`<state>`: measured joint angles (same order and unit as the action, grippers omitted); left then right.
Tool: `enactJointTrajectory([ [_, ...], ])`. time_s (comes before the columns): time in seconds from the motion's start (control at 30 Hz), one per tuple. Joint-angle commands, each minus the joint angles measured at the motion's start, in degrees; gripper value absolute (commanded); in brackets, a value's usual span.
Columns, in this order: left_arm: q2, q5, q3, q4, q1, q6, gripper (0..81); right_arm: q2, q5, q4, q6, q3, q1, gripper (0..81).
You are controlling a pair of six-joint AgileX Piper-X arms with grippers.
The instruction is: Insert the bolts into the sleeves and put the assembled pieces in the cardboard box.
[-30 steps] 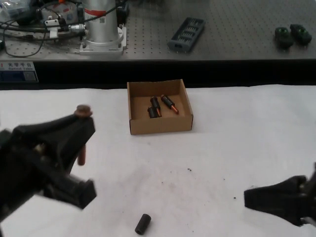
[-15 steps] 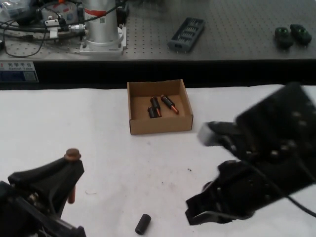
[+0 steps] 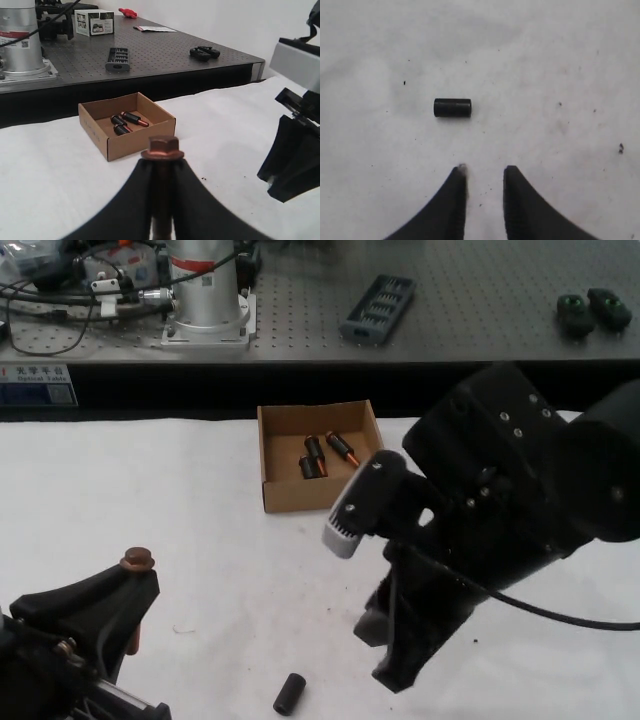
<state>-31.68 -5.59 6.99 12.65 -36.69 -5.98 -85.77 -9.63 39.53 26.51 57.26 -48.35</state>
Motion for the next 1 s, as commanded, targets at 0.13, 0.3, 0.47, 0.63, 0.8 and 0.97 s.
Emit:
enactJointTrajectory([
  [0.13,0.5,-0.9,0.2,1.2,0.0,0.8,0.6,-1.6,8.5,-1.4,25.2,0.6,-4.1,26.9],
  [0.3,0.5,-1.7,0.2,0.8,0.0,0.8,0.6,-5.0,14.4,-3.0,40.8,0.6,-7.3,28.0],
  [0.47,0.5,-1.7,0.2,0.7,0.0,0.8,0.6,-8.5,20.7,-5.8,50.9,0.6,-9.6,28.0],
  [0.63,0.5,-1.7,0.2,0.1,0.0,0.9,0.6,-10.2,21.4,-9.7,55.3,0.6,-10.5,28.0],
  [0.8,0.5,-1.7,0.2,-0.6,0.0,2.1,0.6,-10.9,16.3,-11.7,58.4,0.6,-10.7,36.0],
  [0.97,2.6,-1.9,0.2,-1.8,0.0,2.1,0.6,-11.1,13.1,-12.1,58.4,0.6,-11.2,32.0],
])
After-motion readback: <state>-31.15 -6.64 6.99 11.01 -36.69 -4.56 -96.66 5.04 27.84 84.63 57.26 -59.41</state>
